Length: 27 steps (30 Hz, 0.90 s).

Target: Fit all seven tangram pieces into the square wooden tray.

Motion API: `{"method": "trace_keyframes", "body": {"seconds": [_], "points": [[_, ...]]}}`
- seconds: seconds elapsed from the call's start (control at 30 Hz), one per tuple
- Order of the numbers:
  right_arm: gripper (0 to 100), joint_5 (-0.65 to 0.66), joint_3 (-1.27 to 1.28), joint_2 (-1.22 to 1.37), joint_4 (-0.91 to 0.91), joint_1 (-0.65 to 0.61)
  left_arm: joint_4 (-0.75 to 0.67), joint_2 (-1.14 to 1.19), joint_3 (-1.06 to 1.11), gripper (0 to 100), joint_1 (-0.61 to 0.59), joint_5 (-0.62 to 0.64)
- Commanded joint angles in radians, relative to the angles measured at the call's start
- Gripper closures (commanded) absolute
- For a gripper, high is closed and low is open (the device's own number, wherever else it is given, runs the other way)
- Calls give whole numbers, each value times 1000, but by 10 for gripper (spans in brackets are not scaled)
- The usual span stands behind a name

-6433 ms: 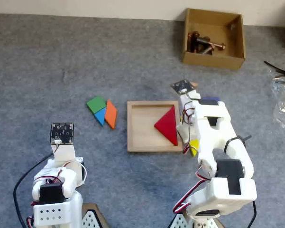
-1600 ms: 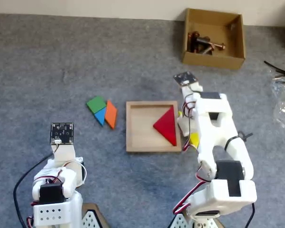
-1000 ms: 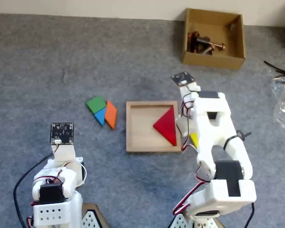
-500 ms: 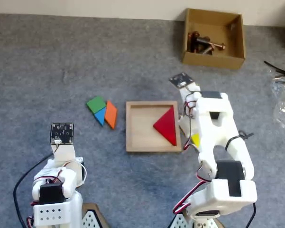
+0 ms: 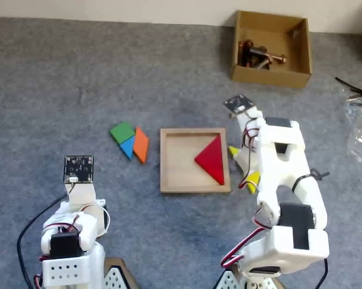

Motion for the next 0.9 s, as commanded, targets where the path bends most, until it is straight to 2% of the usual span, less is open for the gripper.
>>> {"method": "trace_keyframes", "body": {"seconds": [0.0, 0.5, 0.67, 0.87], "points": [[646, 11, 18, -42, -21, -8, 8, 7, 21, 995, -8, 2], [623, 12, 31, -33, -30, -65, 8, 7, 21, 995, -8, 2], [623, 12, 107, -36, -137, -65, 8, 7, 21, 995, -8, 2], [623, 12, 137, -35, -148, -61, 8, 7, 21, 995, -8, 2]]}}
